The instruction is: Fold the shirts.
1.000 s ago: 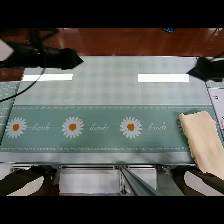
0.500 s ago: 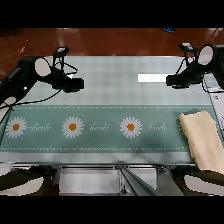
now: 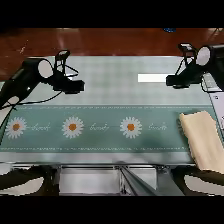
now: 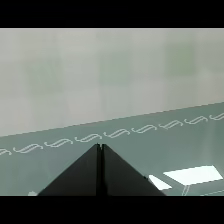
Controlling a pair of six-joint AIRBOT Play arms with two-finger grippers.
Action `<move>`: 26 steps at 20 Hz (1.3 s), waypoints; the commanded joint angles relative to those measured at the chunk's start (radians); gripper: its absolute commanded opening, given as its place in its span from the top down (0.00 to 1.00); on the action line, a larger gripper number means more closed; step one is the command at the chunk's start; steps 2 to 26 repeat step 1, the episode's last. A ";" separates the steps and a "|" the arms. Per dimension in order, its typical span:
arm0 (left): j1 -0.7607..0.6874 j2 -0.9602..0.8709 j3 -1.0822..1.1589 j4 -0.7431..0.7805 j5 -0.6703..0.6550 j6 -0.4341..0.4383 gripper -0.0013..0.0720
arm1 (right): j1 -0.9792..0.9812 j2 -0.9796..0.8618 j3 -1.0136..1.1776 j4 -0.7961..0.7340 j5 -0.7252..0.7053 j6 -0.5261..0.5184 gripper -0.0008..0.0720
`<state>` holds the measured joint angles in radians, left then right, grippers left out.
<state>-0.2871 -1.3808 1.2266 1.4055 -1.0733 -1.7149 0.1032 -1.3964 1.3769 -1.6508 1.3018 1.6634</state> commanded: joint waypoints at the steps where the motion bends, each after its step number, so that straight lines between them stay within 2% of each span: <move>1: 0.000 -0.004 0.000 0.001 -0.001 0.000 0.95 | 0.000 0.000 0.000 -0.002 0.000 0.000 0.96; 26: 0.000 -0.004 0.000 0.001 -0.001 0.000 0.95 | 0.000 0.000 0.000 -0.002 0.000 0.000 0.96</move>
